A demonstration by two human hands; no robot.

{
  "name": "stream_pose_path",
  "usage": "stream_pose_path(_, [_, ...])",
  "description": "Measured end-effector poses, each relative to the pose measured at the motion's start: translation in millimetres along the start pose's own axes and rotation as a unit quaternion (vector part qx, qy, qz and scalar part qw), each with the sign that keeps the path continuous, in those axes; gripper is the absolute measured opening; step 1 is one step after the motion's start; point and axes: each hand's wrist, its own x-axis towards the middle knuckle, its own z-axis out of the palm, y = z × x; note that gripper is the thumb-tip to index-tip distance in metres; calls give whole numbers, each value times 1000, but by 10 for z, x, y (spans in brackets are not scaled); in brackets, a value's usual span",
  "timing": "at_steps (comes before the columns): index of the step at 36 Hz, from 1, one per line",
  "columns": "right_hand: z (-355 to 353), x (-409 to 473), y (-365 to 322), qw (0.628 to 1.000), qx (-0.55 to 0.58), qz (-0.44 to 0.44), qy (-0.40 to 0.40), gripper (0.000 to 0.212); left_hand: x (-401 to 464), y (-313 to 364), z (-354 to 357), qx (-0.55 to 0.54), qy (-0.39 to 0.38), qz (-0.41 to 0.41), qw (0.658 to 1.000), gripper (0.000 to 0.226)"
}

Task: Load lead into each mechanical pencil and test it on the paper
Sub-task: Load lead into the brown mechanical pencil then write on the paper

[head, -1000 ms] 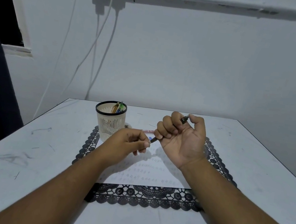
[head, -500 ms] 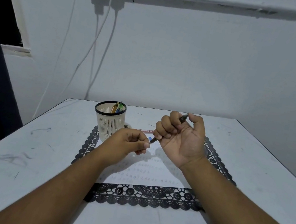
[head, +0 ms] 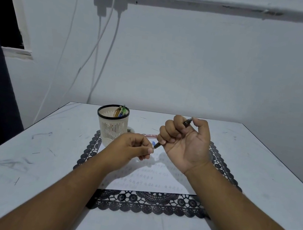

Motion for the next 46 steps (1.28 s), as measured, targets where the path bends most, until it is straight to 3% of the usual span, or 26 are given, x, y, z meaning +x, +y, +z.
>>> stream_pose_path(46, [-13,4,-20,1000,9,1,13,32,4,-5,7,0,-10,2,1000,17])
